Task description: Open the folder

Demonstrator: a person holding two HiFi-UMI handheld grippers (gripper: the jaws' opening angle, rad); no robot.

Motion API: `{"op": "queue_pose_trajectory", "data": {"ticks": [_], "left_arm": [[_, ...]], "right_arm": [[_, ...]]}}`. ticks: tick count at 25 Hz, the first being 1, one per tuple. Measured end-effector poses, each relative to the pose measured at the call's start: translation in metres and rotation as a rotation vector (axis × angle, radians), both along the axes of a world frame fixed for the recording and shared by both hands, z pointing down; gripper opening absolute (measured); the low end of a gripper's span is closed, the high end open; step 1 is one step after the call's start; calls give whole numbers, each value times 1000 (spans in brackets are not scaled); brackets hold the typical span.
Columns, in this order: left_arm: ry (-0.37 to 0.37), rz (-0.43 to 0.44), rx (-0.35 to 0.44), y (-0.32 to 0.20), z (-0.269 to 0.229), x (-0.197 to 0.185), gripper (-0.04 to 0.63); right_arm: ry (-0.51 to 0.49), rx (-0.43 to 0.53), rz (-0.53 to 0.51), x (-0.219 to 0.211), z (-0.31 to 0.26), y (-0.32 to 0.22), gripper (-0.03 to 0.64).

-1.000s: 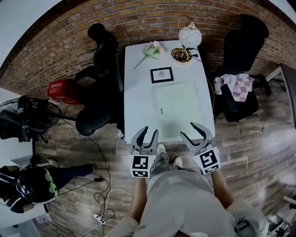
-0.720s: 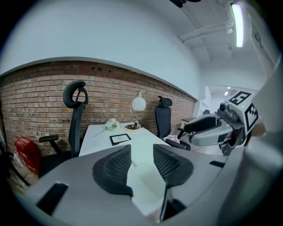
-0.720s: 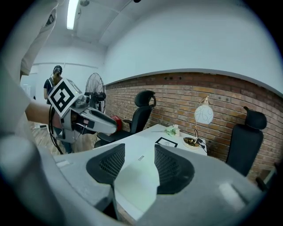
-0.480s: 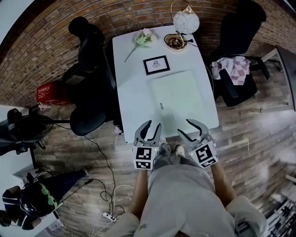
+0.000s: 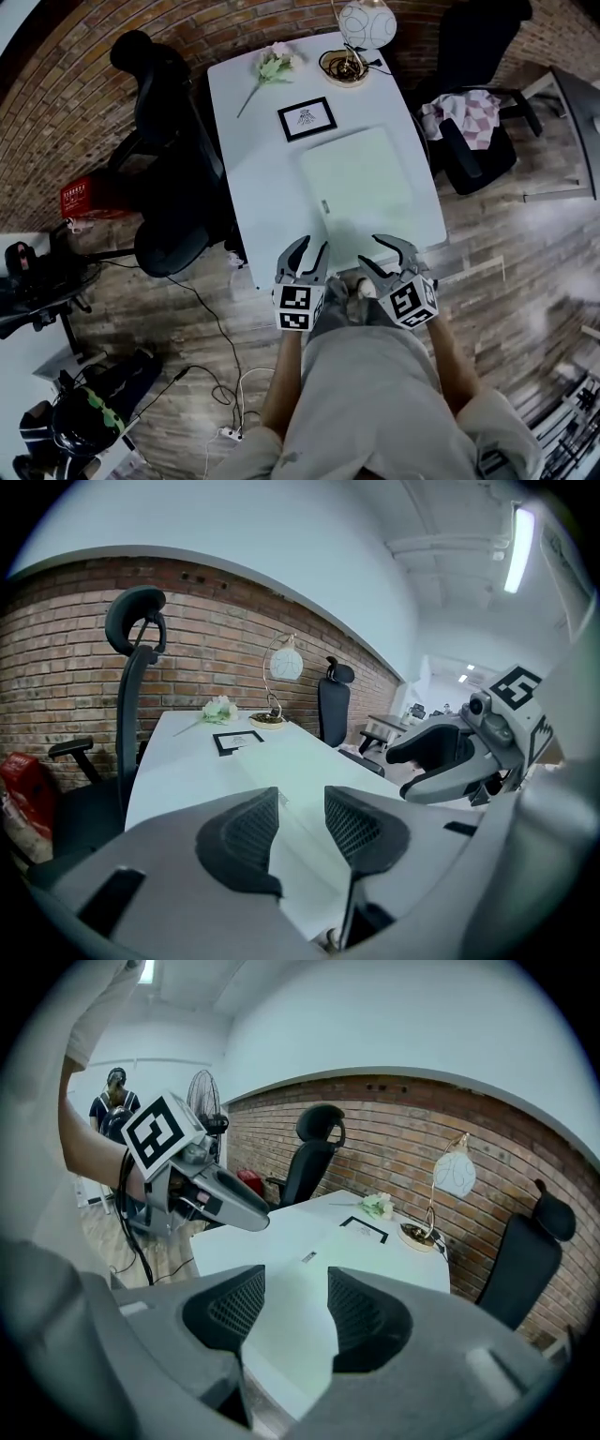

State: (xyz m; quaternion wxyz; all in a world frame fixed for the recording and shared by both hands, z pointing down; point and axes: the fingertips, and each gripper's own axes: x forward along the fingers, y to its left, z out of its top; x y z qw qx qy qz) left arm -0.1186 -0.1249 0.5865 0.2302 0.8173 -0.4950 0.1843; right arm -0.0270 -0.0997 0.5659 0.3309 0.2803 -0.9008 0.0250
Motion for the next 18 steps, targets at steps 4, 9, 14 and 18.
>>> {"op": "queue_pose_trajectory", "data": {"ticks": [4,9,14,18], "left_arm": [[3,31,-26,-2,17,0,155],[-2,61,-64,-2,34,3,155],[-12,66,-105,-2,50,8,155],[-22,59,-128,-3,59,11,155]], "right_arm": [[60,-11,-39,-7,20,6,210],[110,-52,-91,-13,40,14,210],[189,-55,-187,-15,60,20,219],[251,-39,-277,-16,73,25,227]]}}
